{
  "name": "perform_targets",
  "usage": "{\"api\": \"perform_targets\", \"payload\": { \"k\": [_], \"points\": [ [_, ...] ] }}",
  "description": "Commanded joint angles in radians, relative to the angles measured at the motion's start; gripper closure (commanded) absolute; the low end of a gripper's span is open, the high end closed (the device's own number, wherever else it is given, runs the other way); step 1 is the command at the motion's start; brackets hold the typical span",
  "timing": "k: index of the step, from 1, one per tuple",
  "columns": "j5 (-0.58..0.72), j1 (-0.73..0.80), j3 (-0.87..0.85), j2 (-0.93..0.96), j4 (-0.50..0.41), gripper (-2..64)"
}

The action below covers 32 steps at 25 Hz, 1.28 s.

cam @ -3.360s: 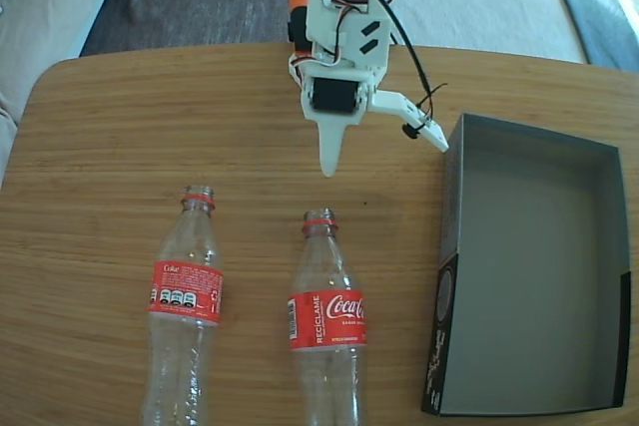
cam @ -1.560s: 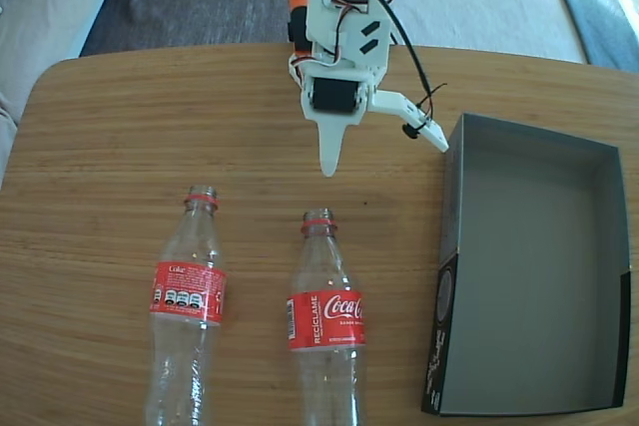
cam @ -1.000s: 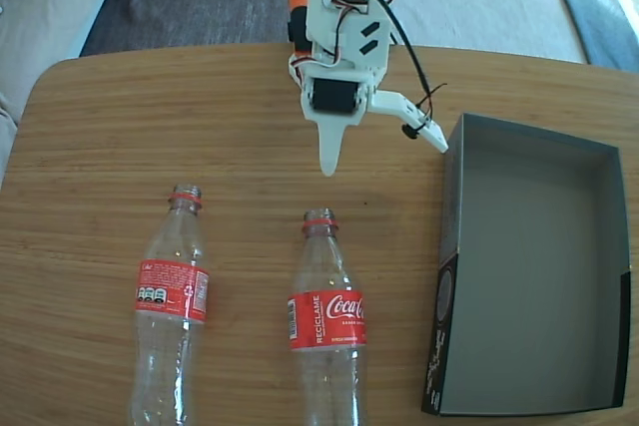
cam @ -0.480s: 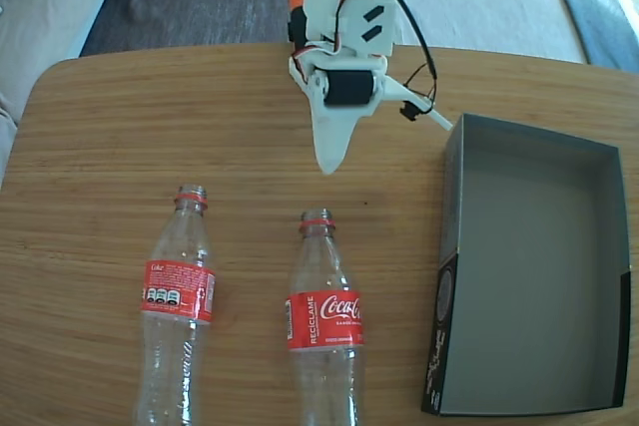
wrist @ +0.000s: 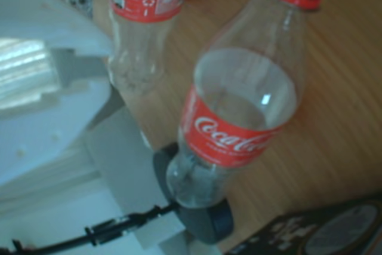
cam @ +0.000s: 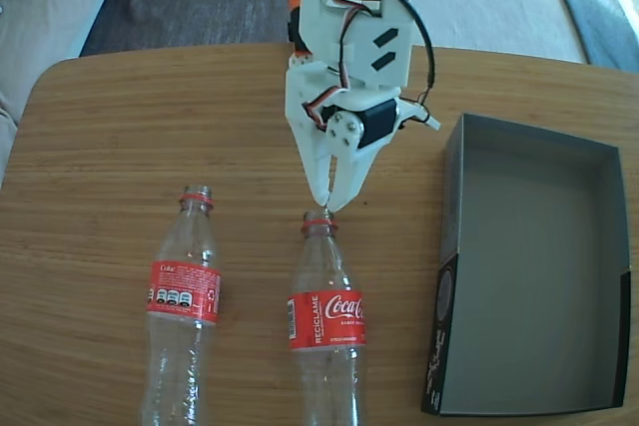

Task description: Grasp the bottles and put them in the box.

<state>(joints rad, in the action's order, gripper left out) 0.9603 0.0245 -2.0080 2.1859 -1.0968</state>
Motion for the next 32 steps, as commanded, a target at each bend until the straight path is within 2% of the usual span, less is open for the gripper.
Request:
{"api": "perform_targets", "payload": {
  "k": [1, 4, 6, 8, 10, 13, 16, 24, 32],
  "points": [
    [0.178, 0.021, 0.054, -0.002, 0.002, 61.3],
    [0.371, 0.037, 0.052, -0.014, -0.003, 61.2],
    [0.500, 0.037, 0.052, -0.014, -0.038, 58.9],
    [0.611, 0.032, 0.054, -0.014, -0.081, 51.6],
    [0.664, 0.028, 0.054, -0.015, -0.120, 41.5],
    [0.699, 0.026, 0.064, -0.015, -0.161, 26.6],
    [0.693, 0.003, 0.057, -0.017, -0.155, 17.5],
    [0.698, -0.011, 0.066, -0.092, -0.133, 16.6],
    [0.712, -0.072, 0.058, -0.238, 0.081, 16.6]
  ]
}}
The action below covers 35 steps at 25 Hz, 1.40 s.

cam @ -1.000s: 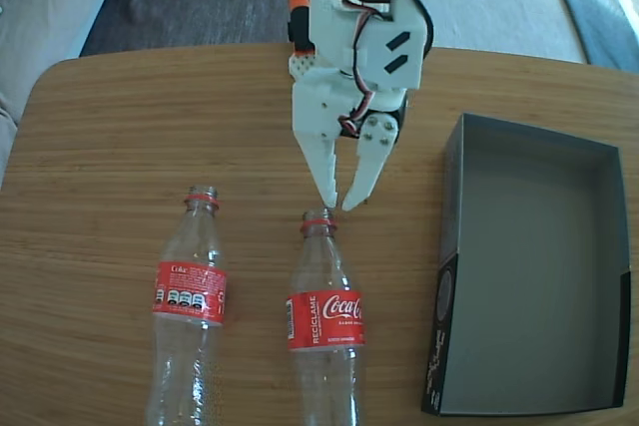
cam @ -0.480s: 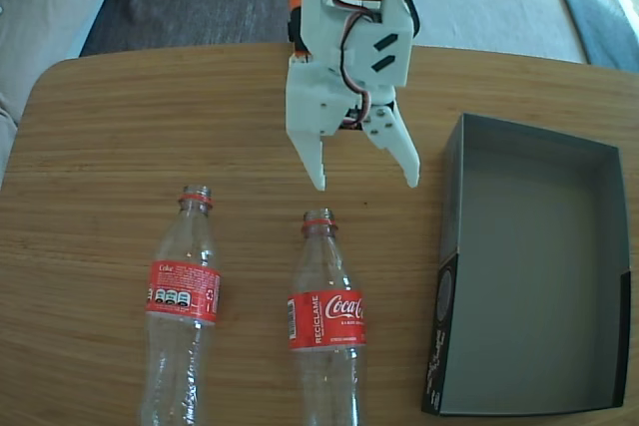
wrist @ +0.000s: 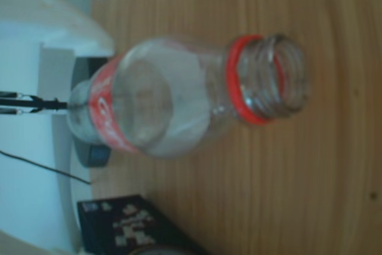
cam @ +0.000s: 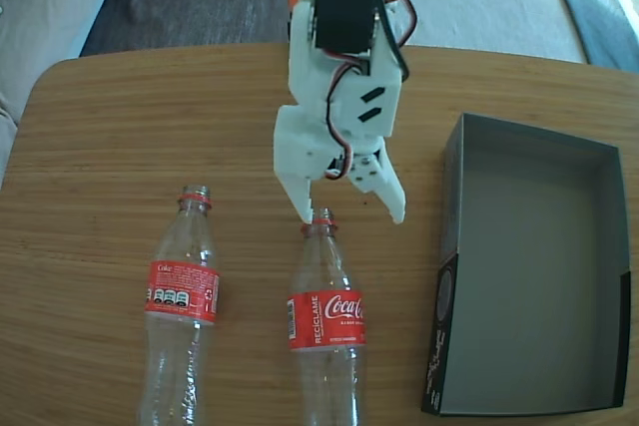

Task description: Grasp the bottles and put them in the box.

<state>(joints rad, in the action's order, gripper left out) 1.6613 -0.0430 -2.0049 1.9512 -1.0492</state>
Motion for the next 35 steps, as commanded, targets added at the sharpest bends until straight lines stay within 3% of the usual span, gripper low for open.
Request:
{"api": "perform_targets", "payload": {
  "k": [1, 4, 7, 13, 24, 35],
  "points": [
    [0.037, -0.014, 0.049, -0.011, 0.051, 16.6],
    [0.167, -0.046, 0.048, -0.038, 0.061, 16.7],
    [0.196, -0.064, 0.048, -0.064, 0.061, 16.7],
    [0.196, -0.077, 0.049, -0.126, 0.064, 16.7],
    [0.196, -0.075, -0.069, -0.181, 0.249, 16.7],
    [0.184, -0.075, -0.138, -0.181, 0.255, 16.7]
  ]
}}
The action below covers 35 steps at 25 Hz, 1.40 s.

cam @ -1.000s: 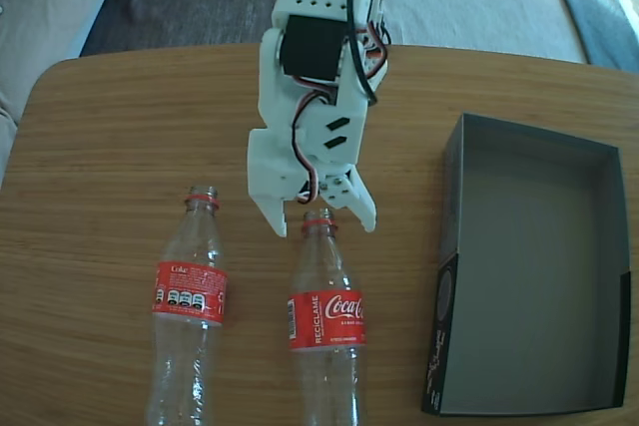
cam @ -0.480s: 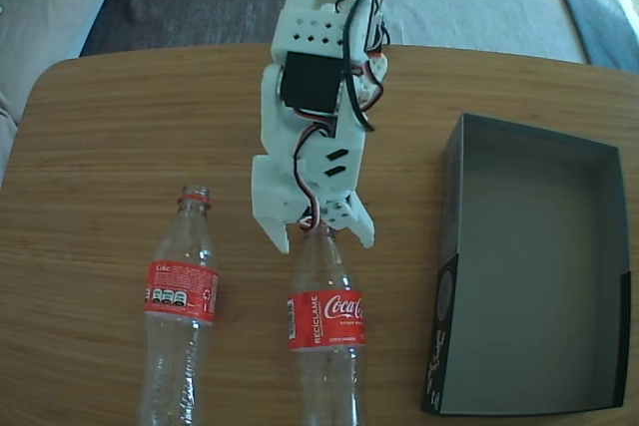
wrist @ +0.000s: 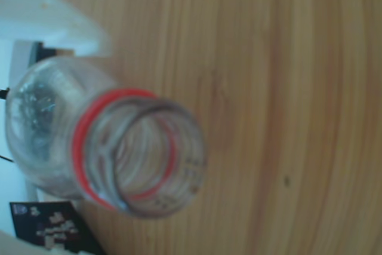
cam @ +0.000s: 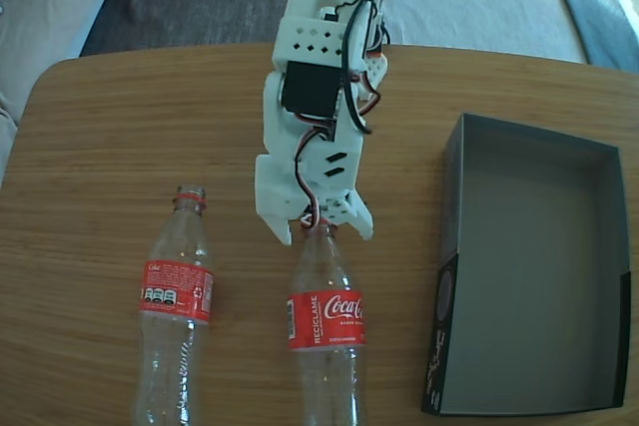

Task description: Grasp the bottles and put them in the box.

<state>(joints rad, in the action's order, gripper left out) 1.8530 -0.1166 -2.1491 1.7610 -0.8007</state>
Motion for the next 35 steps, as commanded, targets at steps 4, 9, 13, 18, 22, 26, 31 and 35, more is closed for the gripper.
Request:
{"api": "perform_targets", "payload": {
  "k": [4, 9, 13, 18, 22, 26, 31, 35],
  "points": [
    [-0.008, -0.002, 0.005, 0.005, 0.023, 16.7],
    [-0.008, -0.002, -0.026, 0.005, 0.087, 16.7],
    [-0.008, -0.002, -0.034, 0.003, 0.091, 16.7],
    [-0.009, -0.003, 0.003, -0.095, 0.106, 16.7],
    [-0.009, -0.002, 0.044, -0.143, 0.112, 16.7],
    [-0.009, -0.002, 0.052, -0.146, 0.112, 16.7],
    [-0.009, -0.009, 0.054, -0.143, 0.112, 22.3],
    [-0.009, -0.011, 0.069, -0.143, 0.106, 34.5]
  ]
}}
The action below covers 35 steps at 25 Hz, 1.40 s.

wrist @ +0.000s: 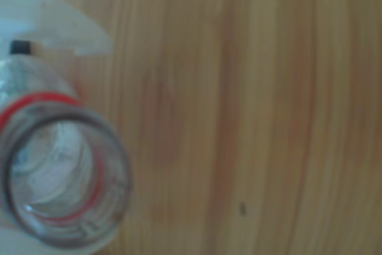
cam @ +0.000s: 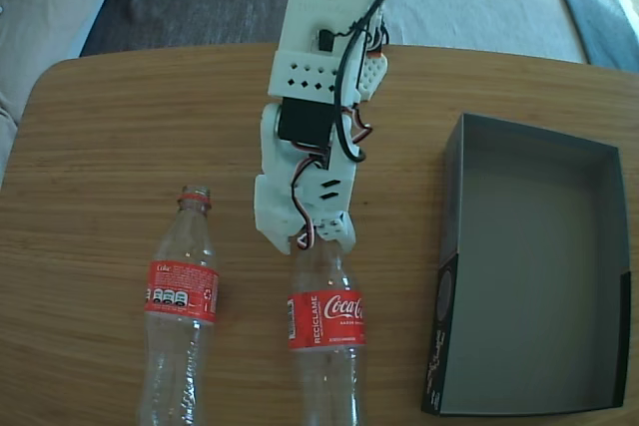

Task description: Grasp the bottles and put them in the box.

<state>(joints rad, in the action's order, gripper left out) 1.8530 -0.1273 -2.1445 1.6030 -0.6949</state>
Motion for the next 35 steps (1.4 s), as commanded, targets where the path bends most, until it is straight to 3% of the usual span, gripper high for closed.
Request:
{"api": "perform_targets", "payload": {
  "k": [1, 13, 23, 29, 35],
  "points": [
    [-0.009, 0.000, 0.072, 0.015, -0.003, 36.4],
    [-0.009, -0.018, 0.060, 0.057, -0.008, 55.3],
    [-0.009, -0.011, 0.046, 0.123, -0.011, 56.3],
    [-0.011, 0.009, 0.049, 0.187, -0.014, 61.3],
    [-0.044, 0.043, 0.095, 0.287, -0.184, 61.3]
  ]
}}
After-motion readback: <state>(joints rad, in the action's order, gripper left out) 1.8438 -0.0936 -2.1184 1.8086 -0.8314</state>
